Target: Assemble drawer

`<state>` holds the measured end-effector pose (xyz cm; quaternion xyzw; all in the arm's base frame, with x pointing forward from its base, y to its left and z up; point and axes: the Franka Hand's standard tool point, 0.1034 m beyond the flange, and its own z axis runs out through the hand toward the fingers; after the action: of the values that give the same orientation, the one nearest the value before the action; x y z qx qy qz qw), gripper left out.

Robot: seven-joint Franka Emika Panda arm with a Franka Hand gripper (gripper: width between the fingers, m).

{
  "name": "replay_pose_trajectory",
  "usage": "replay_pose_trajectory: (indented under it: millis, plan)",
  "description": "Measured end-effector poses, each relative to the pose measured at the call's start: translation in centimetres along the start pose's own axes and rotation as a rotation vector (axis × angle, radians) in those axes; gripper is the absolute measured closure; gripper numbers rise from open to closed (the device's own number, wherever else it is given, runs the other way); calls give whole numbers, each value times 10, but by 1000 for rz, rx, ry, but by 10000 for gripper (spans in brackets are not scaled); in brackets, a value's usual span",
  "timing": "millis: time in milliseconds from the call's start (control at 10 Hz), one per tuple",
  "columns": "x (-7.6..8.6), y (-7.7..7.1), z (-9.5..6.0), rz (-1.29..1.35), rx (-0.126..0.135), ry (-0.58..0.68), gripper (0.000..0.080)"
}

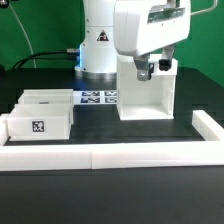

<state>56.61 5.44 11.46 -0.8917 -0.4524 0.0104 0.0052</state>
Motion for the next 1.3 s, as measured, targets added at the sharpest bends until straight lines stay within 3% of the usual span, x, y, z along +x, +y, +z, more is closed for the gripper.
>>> replay_pose_trajectory:
  millis: [500, 700, 1100, 1300]
  plan:
    - [0, 0, 0, 0, 0, 0, 150]
    - [-7, -5, -4, 80, -13, 16, 150]
    - [-31, -53, -22, 401, -22, 5, 150]
    - [-40, -66, -28, 449, -3, -10, 150]
